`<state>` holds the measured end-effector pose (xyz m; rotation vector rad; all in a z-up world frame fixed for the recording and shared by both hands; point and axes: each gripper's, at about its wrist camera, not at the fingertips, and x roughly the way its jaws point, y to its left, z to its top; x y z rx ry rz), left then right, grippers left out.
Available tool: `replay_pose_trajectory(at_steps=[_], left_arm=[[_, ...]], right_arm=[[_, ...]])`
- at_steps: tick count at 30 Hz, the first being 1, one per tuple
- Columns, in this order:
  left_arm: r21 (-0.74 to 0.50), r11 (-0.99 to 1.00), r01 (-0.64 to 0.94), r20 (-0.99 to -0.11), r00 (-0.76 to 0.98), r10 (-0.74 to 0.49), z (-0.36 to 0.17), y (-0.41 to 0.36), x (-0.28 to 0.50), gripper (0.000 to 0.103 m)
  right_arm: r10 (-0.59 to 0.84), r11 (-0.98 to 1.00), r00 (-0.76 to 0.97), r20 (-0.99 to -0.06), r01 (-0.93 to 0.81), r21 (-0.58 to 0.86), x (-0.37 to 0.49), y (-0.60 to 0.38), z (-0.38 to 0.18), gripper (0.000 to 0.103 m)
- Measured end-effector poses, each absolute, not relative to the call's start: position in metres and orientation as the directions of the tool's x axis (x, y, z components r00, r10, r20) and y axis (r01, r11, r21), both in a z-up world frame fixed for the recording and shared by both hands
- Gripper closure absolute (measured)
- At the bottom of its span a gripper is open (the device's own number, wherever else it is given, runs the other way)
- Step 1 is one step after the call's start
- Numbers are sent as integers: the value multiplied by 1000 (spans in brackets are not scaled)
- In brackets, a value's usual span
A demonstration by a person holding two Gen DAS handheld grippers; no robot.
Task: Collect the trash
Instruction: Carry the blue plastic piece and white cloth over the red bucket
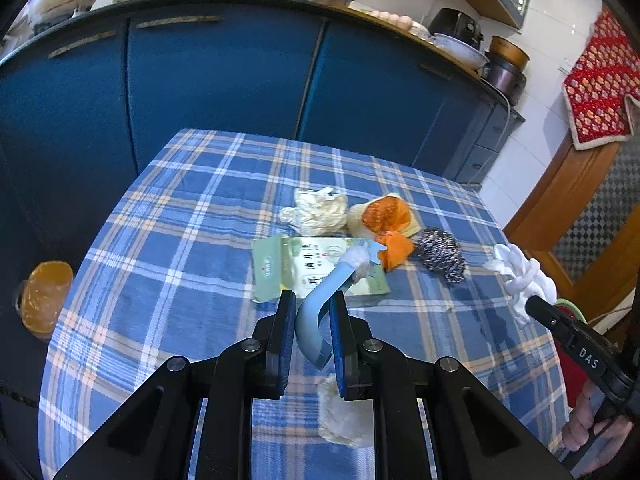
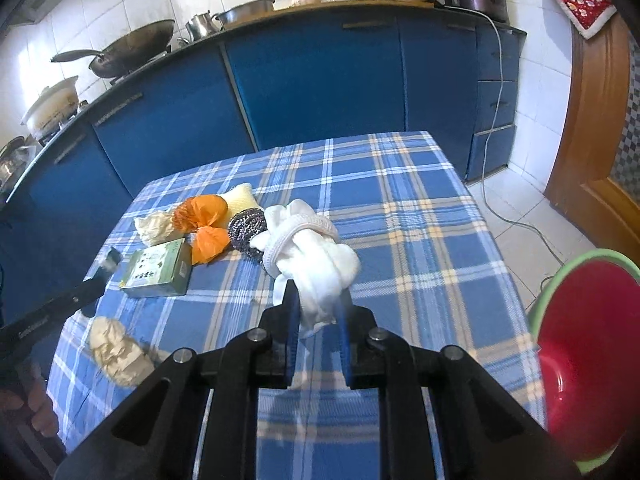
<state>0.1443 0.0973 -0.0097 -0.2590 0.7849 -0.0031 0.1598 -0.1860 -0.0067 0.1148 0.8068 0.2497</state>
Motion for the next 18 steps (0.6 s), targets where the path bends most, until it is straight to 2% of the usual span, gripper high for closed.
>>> replay_pose_trajectory(at_steps=[18], left_arm=[[-220, 975, 25, -679, 714, -171, 9, 42, 137, 86]], right_arm=[[251, 966, 726, -641, -145, 214, 107, -228, 22, 84]])
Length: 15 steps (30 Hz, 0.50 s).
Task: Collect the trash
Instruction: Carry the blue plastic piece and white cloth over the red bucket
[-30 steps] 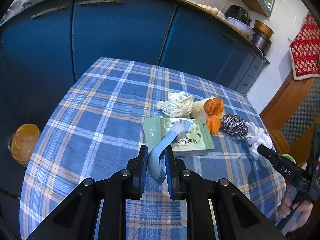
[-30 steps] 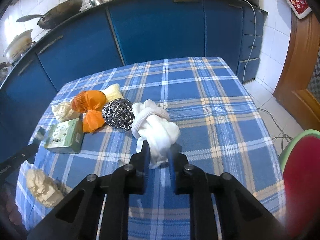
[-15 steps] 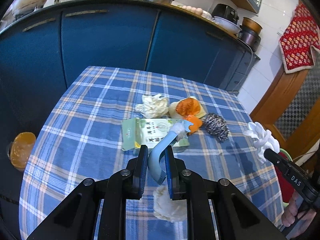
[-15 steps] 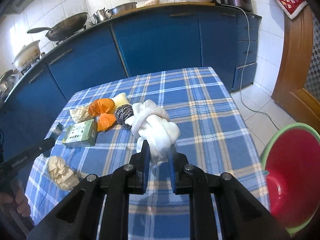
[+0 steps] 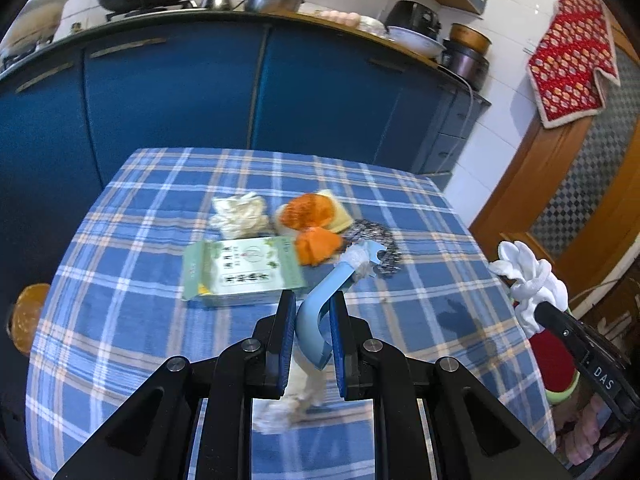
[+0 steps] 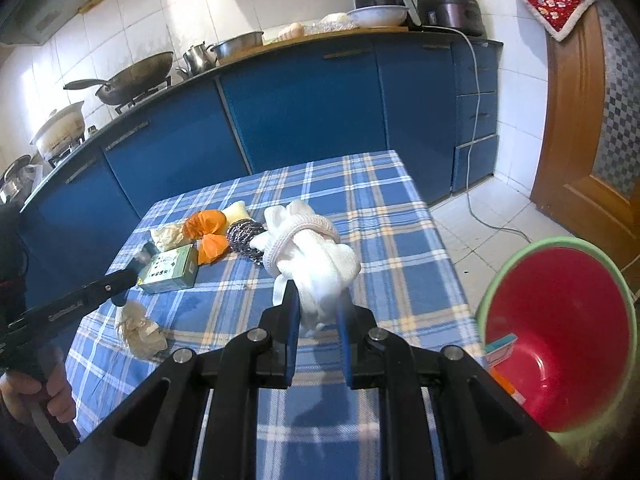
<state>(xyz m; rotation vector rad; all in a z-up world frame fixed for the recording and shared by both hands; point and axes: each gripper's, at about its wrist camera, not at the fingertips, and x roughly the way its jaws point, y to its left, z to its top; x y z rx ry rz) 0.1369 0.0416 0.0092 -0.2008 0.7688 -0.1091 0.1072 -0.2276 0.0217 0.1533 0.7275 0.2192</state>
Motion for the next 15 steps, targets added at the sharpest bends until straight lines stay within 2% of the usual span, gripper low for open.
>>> replay_pose_trajectory(at_steps=[15], left_arm=[[-209, 959, 191, -674, 683, -283, 21, -38, 137, 86]], right_arm=[[181, 974, 773, -608, -54, 221, 72, -283, 35, 84]])
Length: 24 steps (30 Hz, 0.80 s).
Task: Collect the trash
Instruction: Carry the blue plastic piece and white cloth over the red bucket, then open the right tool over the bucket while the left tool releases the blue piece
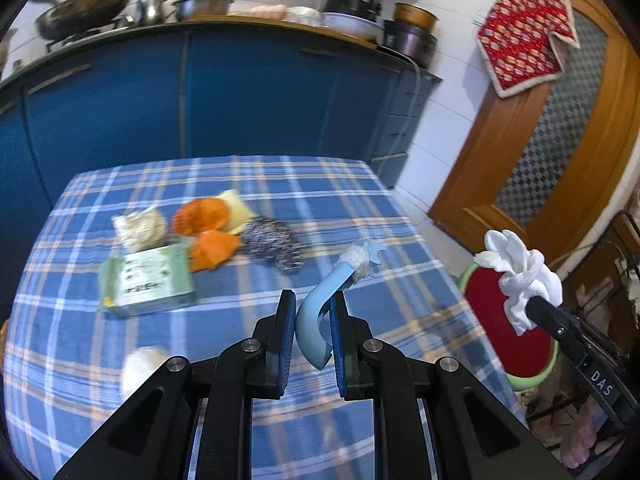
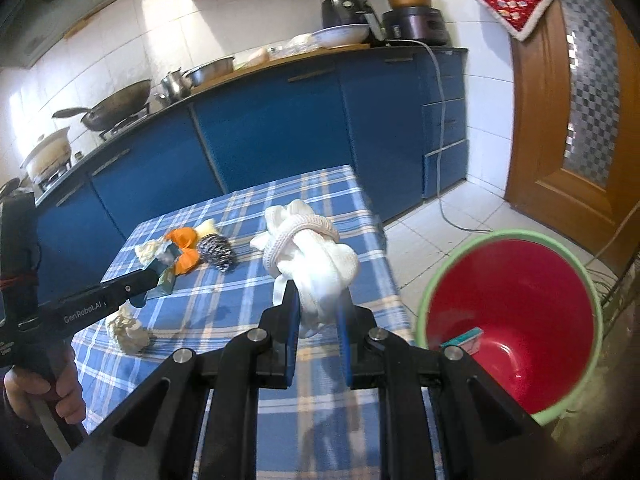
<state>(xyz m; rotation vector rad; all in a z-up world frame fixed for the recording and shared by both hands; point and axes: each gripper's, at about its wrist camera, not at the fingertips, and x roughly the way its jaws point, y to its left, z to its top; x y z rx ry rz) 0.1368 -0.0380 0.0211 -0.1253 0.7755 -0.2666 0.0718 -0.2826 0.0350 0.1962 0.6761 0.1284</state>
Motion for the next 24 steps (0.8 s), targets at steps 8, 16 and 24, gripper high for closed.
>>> replay_pose_trajectory(at_steps=[8, 16, 24], left_arm=[[-199, 937, 286, -683, 645, -342, 21, -90, 142, 86], [-172, 910, 376, -696, 608, -382, 19, -145, 146, 86], [-149, 883, 446, -718, 566, -406, 12, -193, 151, 86]], right_arm=[[106, 972, 777, -621, 51, 230, 62, -321, 30, 84], [53, 962, 764, -643, 133, 238, 56, -354, 16, 83], [25, 948, 744, -667, 195, 253, 53, -381, -2, 83]])
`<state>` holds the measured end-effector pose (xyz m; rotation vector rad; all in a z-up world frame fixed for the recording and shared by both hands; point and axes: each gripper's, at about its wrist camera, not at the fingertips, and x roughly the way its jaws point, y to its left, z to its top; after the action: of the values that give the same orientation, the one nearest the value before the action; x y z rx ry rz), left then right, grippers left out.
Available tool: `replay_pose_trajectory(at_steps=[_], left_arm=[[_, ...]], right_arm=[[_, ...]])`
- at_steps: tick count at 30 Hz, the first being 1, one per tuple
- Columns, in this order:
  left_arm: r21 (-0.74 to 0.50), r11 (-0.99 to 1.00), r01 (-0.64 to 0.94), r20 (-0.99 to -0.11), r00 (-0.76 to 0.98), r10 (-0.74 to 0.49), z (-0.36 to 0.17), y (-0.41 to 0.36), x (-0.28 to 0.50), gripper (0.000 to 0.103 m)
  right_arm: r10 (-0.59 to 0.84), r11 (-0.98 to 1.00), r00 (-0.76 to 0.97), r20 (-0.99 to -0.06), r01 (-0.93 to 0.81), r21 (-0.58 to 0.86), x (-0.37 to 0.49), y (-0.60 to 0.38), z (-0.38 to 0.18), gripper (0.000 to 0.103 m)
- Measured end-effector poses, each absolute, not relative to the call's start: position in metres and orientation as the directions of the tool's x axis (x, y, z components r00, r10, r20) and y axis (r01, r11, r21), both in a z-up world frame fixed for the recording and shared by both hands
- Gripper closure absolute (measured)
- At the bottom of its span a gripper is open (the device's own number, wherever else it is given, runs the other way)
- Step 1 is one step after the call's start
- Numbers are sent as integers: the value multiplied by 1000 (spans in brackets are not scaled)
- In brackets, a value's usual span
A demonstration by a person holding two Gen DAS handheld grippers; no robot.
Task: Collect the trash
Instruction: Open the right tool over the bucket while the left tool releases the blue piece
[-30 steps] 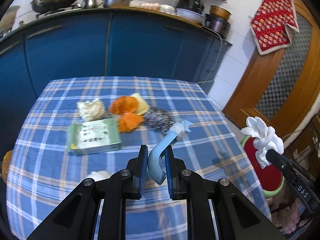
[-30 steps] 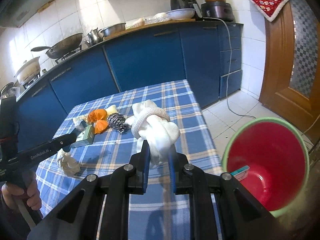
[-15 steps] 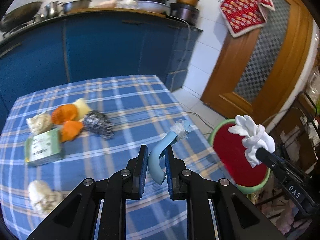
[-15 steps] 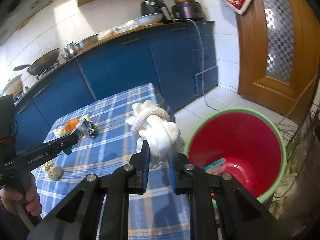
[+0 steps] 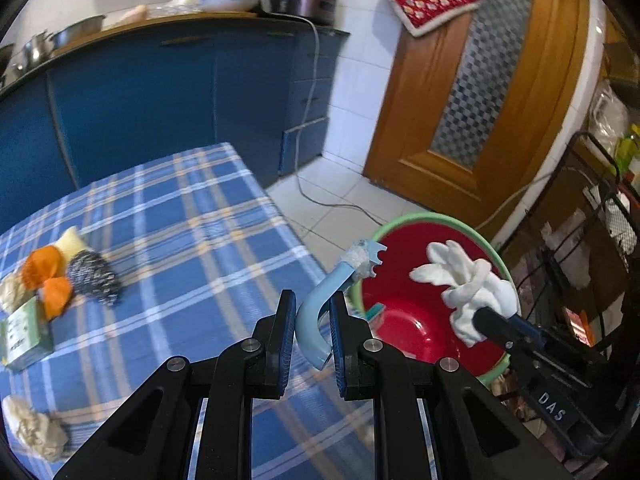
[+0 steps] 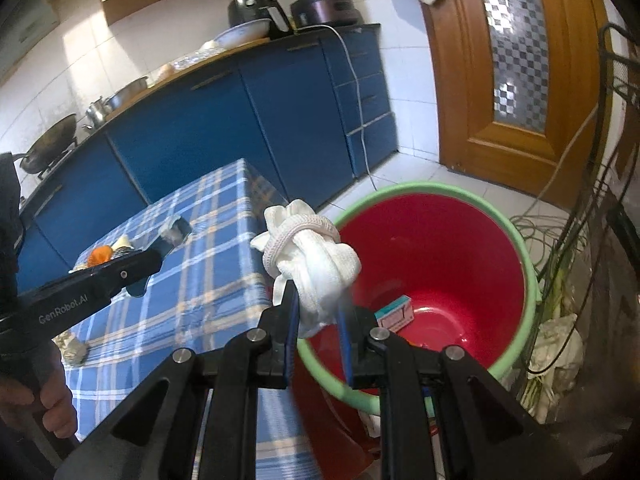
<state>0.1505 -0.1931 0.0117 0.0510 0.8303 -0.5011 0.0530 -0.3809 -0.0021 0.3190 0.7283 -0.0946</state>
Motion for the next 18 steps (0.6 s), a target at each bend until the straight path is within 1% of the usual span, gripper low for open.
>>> replay_pose_trajectory(at_steps=[11, 18], left_arm=[[-138, 869, 475, -774, 496, -394, -17, -238, 163, 86], [-122, 862, 492, -791, 476, -383, -28, -257, 165, 86]], right_arm=[[9, 926, 715, -700, 259, 276, 55, -410, -27, 81], [4, 914, 692, -722, 290, 283, 57, -424, -40, 78]])
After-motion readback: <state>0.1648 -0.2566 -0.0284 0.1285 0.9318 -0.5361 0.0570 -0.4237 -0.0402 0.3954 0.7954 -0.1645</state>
